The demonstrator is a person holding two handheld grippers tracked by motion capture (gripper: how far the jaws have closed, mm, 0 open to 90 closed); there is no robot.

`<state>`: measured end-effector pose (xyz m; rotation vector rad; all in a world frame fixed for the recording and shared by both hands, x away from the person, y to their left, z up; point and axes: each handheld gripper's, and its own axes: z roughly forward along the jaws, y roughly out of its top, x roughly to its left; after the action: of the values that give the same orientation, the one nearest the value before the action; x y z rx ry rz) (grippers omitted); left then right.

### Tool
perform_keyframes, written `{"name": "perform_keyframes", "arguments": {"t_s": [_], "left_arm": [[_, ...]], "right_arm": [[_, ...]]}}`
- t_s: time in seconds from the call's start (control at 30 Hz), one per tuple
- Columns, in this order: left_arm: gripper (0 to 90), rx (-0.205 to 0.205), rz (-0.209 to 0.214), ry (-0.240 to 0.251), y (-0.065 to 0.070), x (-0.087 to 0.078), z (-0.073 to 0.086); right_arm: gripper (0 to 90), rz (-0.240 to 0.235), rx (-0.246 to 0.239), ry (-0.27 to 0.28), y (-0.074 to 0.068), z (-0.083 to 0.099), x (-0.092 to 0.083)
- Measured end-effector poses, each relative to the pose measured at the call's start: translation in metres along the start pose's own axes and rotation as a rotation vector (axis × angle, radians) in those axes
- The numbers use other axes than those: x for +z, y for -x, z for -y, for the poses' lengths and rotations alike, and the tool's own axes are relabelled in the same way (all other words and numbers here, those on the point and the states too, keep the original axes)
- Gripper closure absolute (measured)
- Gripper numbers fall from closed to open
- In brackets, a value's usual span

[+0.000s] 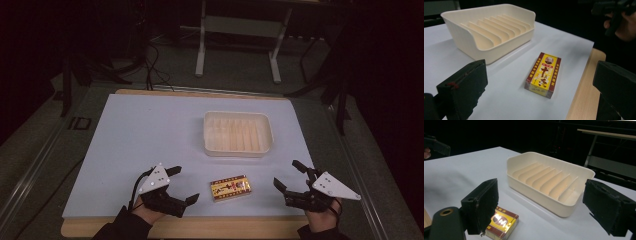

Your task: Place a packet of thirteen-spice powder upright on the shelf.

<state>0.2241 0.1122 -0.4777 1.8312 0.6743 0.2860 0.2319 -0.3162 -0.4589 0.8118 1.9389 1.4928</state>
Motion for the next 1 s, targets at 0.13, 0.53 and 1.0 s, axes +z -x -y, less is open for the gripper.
{"name": "perform_keyframes", "arguments": {"t_s": [0.13,0.53,1.0], "left_arm": [[1.3,0.011,0.053,-0.036,0.002,0.009,-0.007],[1.9,0.081,0.089,-0.146,0.015,0.049,-0.027],[2.0,0.126,0.112,-0.156,0.019,0.084,-0.036]], "right_arm": [[13.1,0.001,0.003,0.001,0.001,0.0,0.0],[13.1,-0.004,0.008,0.005,0.0,0.001,-0.001],[13.1,-0.018,0.017,0.003,0.0,0.001,0.001]]}}
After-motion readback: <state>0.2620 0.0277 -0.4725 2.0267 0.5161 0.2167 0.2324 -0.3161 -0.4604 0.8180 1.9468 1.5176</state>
